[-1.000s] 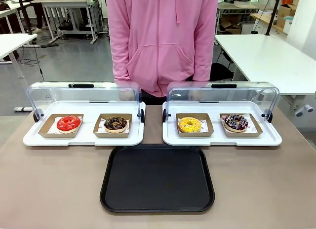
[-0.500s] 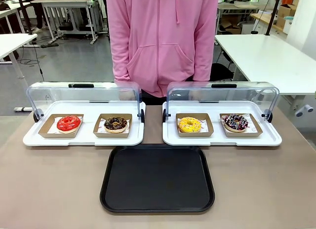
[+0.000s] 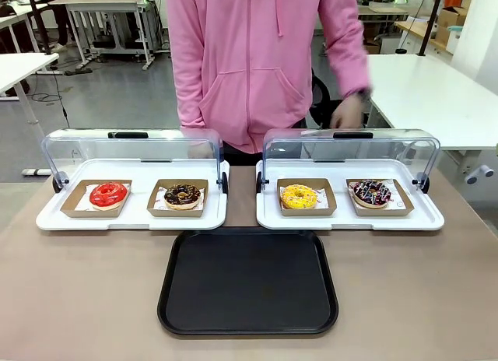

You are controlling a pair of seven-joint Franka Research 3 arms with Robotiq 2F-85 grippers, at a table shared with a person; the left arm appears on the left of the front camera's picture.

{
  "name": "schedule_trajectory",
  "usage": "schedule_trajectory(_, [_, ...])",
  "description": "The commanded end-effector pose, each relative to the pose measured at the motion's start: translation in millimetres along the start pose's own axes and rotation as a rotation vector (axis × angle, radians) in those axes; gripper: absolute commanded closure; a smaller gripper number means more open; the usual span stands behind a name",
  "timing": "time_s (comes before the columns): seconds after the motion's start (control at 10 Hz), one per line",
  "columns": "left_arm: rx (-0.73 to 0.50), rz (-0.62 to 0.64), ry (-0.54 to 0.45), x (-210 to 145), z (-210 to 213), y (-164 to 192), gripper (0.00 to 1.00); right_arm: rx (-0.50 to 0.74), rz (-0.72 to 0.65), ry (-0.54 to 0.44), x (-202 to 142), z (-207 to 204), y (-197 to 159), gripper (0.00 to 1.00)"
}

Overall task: Move the fourth donut from the left to the tray.
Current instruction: Pick up the Paper togo box containing the Donut indicated by the person and place it on the Handle tray.

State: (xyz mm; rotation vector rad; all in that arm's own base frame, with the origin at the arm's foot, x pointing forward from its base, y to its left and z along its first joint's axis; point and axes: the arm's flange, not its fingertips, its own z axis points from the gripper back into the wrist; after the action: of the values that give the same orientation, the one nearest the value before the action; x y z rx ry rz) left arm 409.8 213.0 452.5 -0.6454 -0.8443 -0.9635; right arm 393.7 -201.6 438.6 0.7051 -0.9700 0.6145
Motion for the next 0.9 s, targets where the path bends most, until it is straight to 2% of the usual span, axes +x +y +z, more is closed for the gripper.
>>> schedule_trajectory(0.0, [-0.003,0.003,-0.002,0.4,0.6,-0.3,0.00,0.002,0.017,-0.023,1.1,-1.2,-1.5,0.00])
schedule_trajectory(0.8, [-0.003,0.003,-0.002,0.4,0.6,-0.3,0.00,0.002,0.017,-0.023,1.1,-1.2,-1.5,0.00])
